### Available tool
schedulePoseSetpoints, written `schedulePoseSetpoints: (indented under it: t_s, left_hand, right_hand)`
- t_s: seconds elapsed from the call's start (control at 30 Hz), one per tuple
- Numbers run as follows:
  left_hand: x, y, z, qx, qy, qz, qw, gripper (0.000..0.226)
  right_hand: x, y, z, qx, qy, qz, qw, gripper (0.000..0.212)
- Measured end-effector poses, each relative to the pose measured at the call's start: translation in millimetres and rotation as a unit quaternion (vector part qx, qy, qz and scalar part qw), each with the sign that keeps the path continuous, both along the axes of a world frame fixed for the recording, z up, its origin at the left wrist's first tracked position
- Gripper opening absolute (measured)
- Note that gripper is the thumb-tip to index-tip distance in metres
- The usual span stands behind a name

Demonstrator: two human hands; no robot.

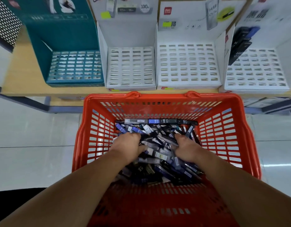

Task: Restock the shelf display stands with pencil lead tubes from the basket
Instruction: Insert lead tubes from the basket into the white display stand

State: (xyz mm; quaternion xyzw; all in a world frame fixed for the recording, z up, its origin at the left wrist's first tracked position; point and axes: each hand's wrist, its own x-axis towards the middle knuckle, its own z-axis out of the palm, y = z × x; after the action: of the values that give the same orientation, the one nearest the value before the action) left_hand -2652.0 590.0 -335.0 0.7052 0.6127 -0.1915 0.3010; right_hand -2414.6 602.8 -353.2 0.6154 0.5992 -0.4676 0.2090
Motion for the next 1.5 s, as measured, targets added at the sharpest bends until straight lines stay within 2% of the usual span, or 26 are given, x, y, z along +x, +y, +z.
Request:
schedulePoseSetpoints:
  t_s: [0.13,0.33,0.37,0.47,0.67,0.77,0.83,0.9,1.03,1.1,1.17,1.27,1.33,1.4,1.5]
  left_hand:
    - [-5,1,23,0.011,-0.030,0.025,0.999,0.053]
    - [-11,-3,55,-0.009,-0.098,0.099,0.990,0.068]
    - [-12,-3,62,-0.014,-0.106,0.096,0.990,0.067]
    - [-18,3,86,-0.033,-0.134,0.082,0.987,0.062]
    - [-24,20,165,-0.015,-0.189,0.079,0.979,0.043]
    - [-20,34,226,0.096,-0.198,0.125,0.967,0.051]
    - [-16,40,257,0.176,-0.258,0.197,0.929,0.056]
    - [-8,39,278,0.197,-0.363,0.277,0.868,0.052]
    - [25,32,291,0.152,-0.526,0.383,0.744,0.039]
    - [41,30,290,0.110,-0.571,0.410,0.703,0.042]
    - [54,31,285,0.085,-0.596,0.409,0.686,0.041]
    - [65,36,283,0.112,-0.594,0.375,0.703,0.041]
    - [67,45,279,0.164,-0.555,0.317,0.751,0.042]
    - [67,54,275,0.239,-0.495,0.268,0.791,0.044]
    - [68,67,271,0.302,-0.468,0.256,0.790,0.041]
  right_hand:
    - [-6,0,33,-0.014,0.019,-0.053,0.998,0.060]
    - [-9,1,67,-0.051,0.110,-0.220,0.968,0.079]
    - [-10,3,78,-0.068,0.125,-0.233,0.962,0.072]
    - [-13,10,116,-0.093,0.158,-0.231,0.956,0.017]
    - [-9,15,203,-0.087,0.188,-0.167,0.964,0.022]
    - [-4,16,251,-0.077,0.183,-0.159,0.967,0.029]
    - [-3,12,285,-0.085,0.220,-0.170,0.957,0.033]
    - [-5,5,310,-0.102,0.270,-0.164,0.943,0.032]
    - [-18,-7,325,-0.132,0.344,-0.147,0.918,0.023]
    - [-24,-10,320,-0.133,0.356,-0.141,0.914,0.020]
    - [-28,-8,310,-0.125,0.358,-0.144,0.914,0.021]
    - [-28,4,293,-0.136,0.378,-0.163,0.901,0.021]
    - [-25,13,290,-0.163,0.392,-0.172,0.889,0.021]
    - [-24,22,292,-0.205,0.428,-0.179,0.862,0.012]
    - [-27,28,295,-0.250,0.473,-0.194,0.822,0.007]
